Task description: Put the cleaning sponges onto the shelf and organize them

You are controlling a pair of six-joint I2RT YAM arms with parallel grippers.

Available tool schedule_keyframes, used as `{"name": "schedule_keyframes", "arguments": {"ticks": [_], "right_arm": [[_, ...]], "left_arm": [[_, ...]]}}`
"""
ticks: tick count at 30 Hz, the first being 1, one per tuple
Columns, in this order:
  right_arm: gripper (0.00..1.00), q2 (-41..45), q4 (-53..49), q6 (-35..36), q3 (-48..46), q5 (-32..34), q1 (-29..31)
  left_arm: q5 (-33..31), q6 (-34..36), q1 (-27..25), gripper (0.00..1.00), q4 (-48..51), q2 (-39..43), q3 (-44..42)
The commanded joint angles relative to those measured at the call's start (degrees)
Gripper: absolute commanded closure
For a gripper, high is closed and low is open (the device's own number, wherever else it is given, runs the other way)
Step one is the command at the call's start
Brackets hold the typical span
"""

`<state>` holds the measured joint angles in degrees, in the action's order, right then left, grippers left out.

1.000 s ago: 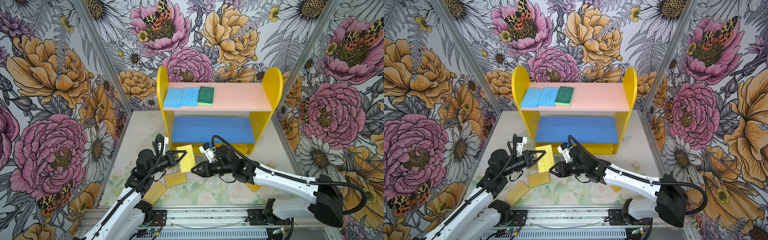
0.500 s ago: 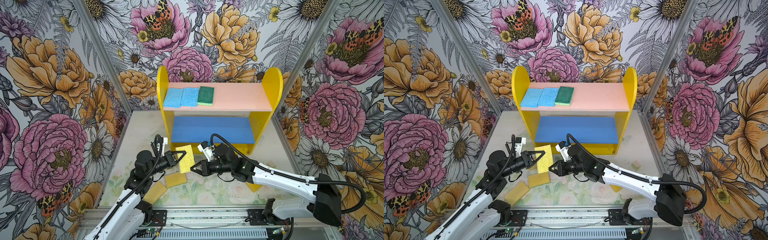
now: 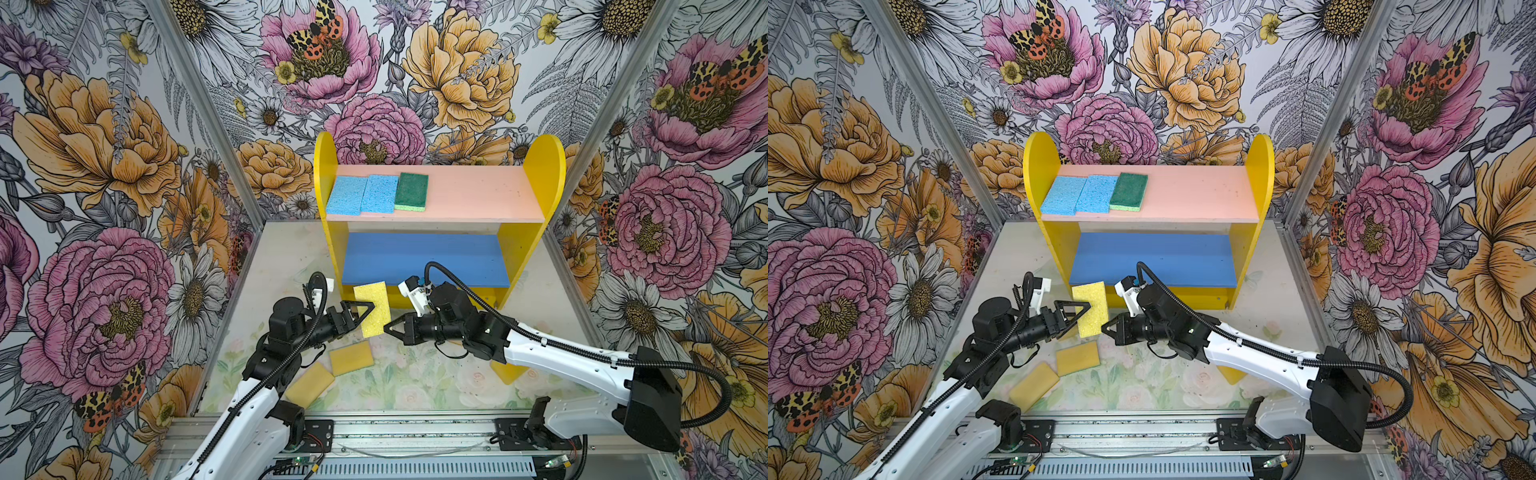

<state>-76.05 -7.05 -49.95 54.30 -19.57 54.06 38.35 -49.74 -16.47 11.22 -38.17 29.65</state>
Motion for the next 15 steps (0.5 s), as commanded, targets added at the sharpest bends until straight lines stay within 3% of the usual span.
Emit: {"name": "schedule_keyframes", "arguments": {"ticks": [1,7,11,15], "right_arm": [[1.0,-1.42,0.7,0.91,2.31,1.7,-0.55],[1.0,-1.08,-0.97,0.56,2.14,3.34,-0.91],[1.0,-0.55,-2.73,0.47,2.52,4.16,-1.2],[1.0,2.11,-4.18,-0.61,0.83,5.71,-1.05]], "left_arm": [[-0.86,4.7,1.38,0.01,6.51,2.49,2.6],[-0.58,6.88,3.55,0.01,9.65,5.82,1.91],[-0.41,11.95,7.07,0.01,15.72,7.59,4.05],[-3.95,16.2,7.64,0.01,20.22,7.91,6.3]]}}
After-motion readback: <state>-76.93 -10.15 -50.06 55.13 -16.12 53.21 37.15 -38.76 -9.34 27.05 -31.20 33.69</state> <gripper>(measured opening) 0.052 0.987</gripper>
